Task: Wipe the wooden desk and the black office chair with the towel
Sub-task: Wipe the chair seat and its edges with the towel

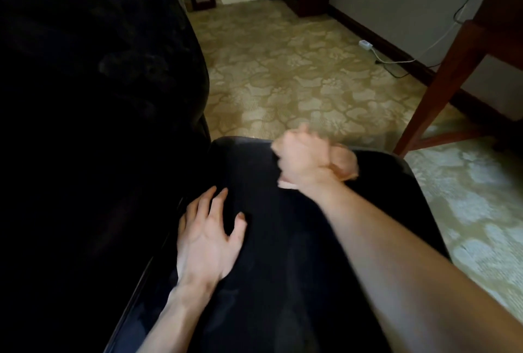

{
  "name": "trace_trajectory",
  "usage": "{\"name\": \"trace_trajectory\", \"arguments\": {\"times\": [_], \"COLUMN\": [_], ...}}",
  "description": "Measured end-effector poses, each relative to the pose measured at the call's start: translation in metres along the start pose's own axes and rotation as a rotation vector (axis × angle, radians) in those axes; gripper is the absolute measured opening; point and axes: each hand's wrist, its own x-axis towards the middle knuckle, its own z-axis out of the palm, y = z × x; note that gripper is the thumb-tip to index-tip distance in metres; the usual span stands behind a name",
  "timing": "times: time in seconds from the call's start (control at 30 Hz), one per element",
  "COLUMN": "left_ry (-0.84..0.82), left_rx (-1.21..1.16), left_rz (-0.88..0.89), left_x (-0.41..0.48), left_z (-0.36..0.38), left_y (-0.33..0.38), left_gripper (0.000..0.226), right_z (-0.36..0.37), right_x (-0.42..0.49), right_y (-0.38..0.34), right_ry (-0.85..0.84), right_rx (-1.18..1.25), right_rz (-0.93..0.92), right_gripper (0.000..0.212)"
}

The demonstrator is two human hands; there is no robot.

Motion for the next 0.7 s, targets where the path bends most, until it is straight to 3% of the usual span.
{"name": "trace_trajectory", "arguments": {"times": [0.1,0.2,0.3,0.47,0.57,0.7], "left_ry": [-0.004,-0.005,-0.025,-0.048,-0.066,-0.13], "left_rx": [0.025,0.045,0.062,0.108,0.108,0.161], "left_rz": [-0.01,-0.006,-0.013,-0.024,-0.013,-0.032], "left_x": [0.0,0.0,-0.002,-0.007,-0.007,0.001], "left_z": [0.0,0.001,0.001,-0.002,-0.003,-0.002], "left_y": [0.005,0.008,0.01,0.012,0.01,0.007], "left_gripper": [0.073,0.075,0.078,0.077,0.079,0.091], "right_z": [-0.014,-0.024,-0.024,-0.014,-0.008,0.002], "right_x": [-0.017,-0.023,-0.019,0.008,0.028,0.049], "right_y": [0.081,0.105,0.069,-0.06,-0.11,-0.108], "right_ry": [-0.048,-0.058,-0.043,0.024,-0.053,-0.118], "right_rx": [-0.068,-0.092,-0.075,0.135,0.131,0.132], "right_rz": [0.187,0.297,0.187,-0.121,-0.173,-0.151], "right_gripper": [0.035,0.034,0.032,0.046,0.04,0.032]}}
